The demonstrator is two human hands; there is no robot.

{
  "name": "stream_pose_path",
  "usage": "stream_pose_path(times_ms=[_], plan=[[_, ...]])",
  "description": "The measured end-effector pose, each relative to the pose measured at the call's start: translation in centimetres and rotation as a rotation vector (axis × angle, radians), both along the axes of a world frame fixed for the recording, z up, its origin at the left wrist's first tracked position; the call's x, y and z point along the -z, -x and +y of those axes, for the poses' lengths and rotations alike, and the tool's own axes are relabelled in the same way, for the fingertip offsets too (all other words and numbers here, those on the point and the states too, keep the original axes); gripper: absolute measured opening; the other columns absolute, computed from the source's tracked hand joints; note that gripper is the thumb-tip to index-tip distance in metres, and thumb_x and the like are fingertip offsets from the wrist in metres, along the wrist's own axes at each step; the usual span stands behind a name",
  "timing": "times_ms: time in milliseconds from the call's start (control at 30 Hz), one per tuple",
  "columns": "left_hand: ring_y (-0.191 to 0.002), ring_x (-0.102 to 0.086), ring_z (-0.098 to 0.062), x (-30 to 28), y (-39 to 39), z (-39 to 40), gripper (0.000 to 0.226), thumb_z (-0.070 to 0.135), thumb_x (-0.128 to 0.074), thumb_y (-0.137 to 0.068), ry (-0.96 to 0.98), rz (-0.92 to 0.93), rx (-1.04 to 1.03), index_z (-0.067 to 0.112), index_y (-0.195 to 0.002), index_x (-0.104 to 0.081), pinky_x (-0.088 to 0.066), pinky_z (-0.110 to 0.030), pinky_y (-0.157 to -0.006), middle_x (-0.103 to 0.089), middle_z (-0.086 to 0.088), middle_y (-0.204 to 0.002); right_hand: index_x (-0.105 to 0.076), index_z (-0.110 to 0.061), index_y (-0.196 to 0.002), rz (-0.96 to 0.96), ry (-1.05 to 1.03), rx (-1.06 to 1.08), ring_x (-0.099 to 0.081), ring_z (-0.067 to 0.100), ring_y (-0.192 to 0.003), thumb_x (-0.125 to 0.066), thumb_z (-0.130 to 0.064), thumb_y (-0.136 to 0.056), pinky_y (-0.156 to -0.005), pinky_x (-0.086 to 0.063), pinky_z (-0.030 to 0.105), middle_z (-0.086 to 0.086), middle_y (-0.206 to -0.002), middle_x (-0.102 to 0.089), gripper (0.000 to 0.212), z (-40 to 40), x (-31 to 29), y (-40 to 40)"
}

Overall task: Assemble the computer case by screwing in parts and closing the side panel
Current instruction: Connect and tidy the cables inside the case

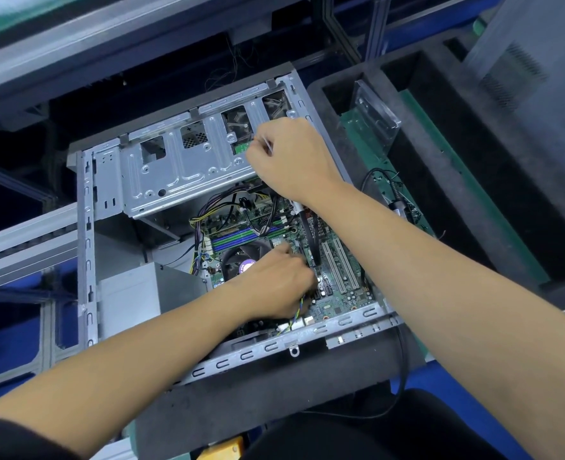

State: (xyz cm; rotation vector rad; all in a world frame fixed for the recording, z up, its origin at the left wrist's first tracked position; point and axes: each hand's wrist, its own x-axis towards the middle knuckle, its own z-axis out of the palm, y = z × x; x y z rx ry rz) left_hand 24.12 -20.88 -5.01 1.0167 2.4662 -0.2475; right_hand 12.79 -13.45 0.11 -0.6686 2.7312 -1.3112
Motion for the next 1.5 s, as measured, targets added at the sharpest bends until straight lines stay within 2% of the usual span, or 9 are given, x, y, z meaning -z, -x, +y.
stream_pose_path(times_ms=[300,433,567,833,967,1100,1267,1400,1500], plan=[[-0.089,-0.057,-0.021,0.1,-0.2,0.4,0.015,0.03,-0.053,-0.084,0.047,0.034,0.025,0.019,-0.085,-0.064,-0.026,-0.034,-0.082,-0.064,0.0,-0.082,-0.033,-0.018,-0.058,0.002,-0.008,-0.005,-0.029,0.014,-0.052,-0.05,-0.017,-0.09,-0.047,-0.024,0.027,-0.001,-0.054,-0.035,0.037,-0.1,-0.1,0.1],[-0.081,-0.055,-0.022,-0.1,-0.5,0.9,0.006,0.016,-0.052,-0.079,0.036,0.031,0.031,0.017,-0.073,-0.053,-0.021,-0.034,-0.077,-0.053,-0.001,-0.069,-0.034,-0.018,-0.058,0.006,-0.013,-0.006,-0.03,0.015,-0.052,-0.05,-0.018,-0.09,-0.048,-0.025,0.027,0.0,-0.055,-0.036,0.036,0.0,0.0,0.0],[-0.06,-0.043,-0.022,-0.4,-0.5,1.4,0.02,0.004,-0.051,-0.068,0.042,0.019,-0.014,0.016,-0.061,-0.038,-0.018,-0.032,-0.074,-0.037,-0.001,-0.057,-0.038,-0.015,-0.06,0.006,-0.009,-0.011,-0.032,0.015,-0.053,-0.05,-0.017,-0.09,-0.05,-0.028,0.028,0.001,-0.055,-0.038,0.032,-0.1,0.0,0.0],[-0.048,-0.025,-0.02,0.1,-0.7,1.7,0.033,0.0,-0.052,-0.067,-0.011,0.059,-0.058,0.016,-0.057,-0.025,-0.02,-0.031,-0.072,-0.028,-0.001,-0.052,-0.035,-0.018,-0.058,0.008,-0.011,-0.002,-0.032,0.015,-0.053,-0.05,-0.018,-0.089,-0.049,-0.028,0.027,0.0,-0.054,-0.037,0.035,-0.1,0.1,0.1],[-0.056,-0.038,-0.023,0.6,-0.8,1.9,0.03,0.0,-0.052,-0.075,-0.042,0.069,-0.085,0.016,-0.061,-0.031,-0.021,-0.032,-0.073,-0.038,-0.003,-0.059,-0.034,-0.018,-0.058,0.015,-0.016,-0.007,-0.031,0.015,-0.052,-0.05,-0.017,-0.089,-0.049,-0.028,0.027,-0.001,-0.053,-0.035,0.035,-0.1,0.0,0.1],[-0.059,-0.04,-0.023,0.7,-0.7,2.1,0.038,-0.003,-0.049,-0.075,-0.1,0.063,-0.078,0.017,-0.06,-0.021,-0.026,-0.032,-0.073,-0.032,-0.001,-0.057,-0.039,-0.014,-0.06,0.017,-0.008,-0.013,-0.031,0.015,-0.053,-0.05,-0.016,-0.089,-0.051,-0.028,0.028,0.001,-0.055,-0.037,0.031,-0.1,0.1,0.1],[-0.074,-0.062,-0.027,1.0,-0.5,2.2,0.037,-0.005,-0.051,-0.074,-0.092,0.026,-0.109,0.017,-0.061,-0.024,-0.025,-0.032,-0.073,-0.046,-0.005,-0.063,-0.029,-0.019,-0.057,0.02,-0.028,-0.008,-0.027,0.013,-0.051,-0.049,-0.017,-0.089,-0.048,-0.024,0.027,-0.003,-0.052,-0.031,0.038,-0.1,-0.1,-0.1],[-0.073,-0.062,-0.028,1.1,-0.5,2.1,0.038,-0.006,-0.051,-0.072,-0.101,0.012,-0.125,0.016,-0.059,-0.022,-0.026,-0.033,-0.073,-0.042,-0.003,-0.062,-0.033,-0.017,-0.058,0.018,-0.03,-0.004,-0.028,0.014,-0.051,-0.049,-0.017,-0.09,-0.048,-0.024,0.027,-0.001,-0.053,-0.034,0.036,-0.1,-0.1,-0.2],[-0.062,-0.05,-0.025,1.0,-0.5,2.2,0.04,-0.008,-0.05,-0.072,-0.132,0.004,-0.117,0.016,-0.058,-0.021,-0.033,-0.034,-0.078,-0.035,-0.001,-0.057,-0.04,-0.013,-0.062,0.017,-0.022,-0.005,-0.029,0.015,-0.052,-0.05,-0.017,-0.09,-0.048,-0.024,0.028,0.003,-0.056,-0.038,0.03,0.0,0.0,-0.2]])
